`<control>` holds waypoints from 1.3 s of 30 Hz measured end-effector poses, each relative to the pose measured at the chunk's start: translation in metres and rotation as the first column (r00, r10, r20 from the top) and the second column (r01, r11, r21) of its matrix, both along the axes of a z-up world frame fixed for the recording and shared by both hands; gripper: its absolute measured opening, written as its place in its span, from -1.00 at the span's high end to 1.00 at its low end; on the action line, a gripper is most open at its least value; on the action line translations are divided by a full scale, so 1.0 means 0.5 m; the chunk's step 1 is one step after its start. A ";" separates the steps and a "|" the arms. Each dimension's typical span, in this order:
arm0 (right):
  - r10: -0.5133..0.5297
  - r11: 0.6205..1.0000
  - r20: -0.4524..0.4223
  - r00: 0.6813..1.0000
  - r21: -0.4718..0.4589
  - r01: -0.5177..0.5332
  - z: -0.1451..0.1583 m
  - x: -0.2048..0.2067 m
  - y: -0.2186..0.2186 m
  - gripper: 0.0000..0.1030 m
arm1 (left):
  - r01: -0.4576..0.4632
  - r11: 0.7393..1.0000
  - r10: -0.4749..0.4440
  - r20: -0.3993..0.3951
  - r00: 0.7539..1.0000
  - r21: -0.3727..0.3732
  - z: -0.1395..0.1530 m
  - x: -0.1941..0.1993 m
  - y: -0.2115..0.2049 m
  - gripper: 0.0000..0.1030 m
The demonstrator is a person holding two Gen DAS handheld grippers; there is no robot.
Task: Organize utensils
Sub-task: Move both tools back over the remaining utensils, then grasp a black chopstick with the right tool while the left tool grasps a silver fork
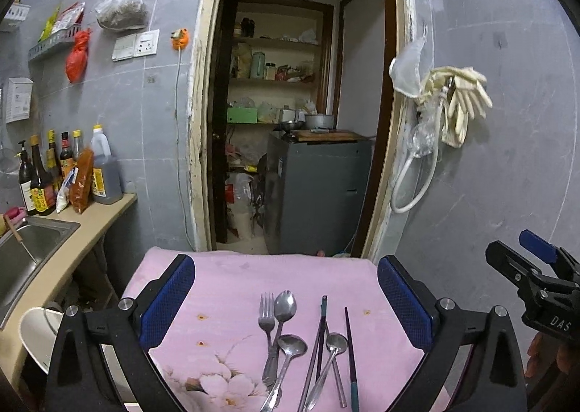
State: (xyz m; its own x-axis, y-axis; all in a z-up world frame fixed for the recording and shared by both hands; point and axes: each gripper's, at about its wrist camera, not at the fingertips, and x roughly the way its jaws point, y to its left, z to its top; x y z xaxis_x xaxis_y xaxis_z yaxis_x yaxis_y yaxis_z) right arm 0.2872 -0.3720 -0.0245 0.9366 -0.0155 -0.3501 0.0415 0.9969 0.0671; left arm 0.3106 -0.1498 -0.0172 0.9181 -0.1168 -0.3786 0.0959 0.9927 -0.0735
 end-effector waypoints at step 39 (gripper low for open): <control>0.246 0.962 -0.507 0.826 0.230 -0.145 -0.384 0.313 0.130 0.49 | -0.007 0.992 -0.058 -0.501 0.864 -0.126 -0.326 0.365 0.040 0.18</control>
State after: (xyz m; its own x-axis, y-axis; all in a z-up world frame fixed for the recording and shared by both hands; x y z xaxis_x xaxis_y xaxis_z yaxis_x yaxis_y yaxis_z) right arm 0.4435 -0.3068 -0.2166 0.5855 0.2559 -0.7692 -0.0736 0.9617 0.2639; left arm 0.4929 -0.1296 -0.1804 0.6029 -0.2111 -0.7694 0.0393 0.9711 -0.2356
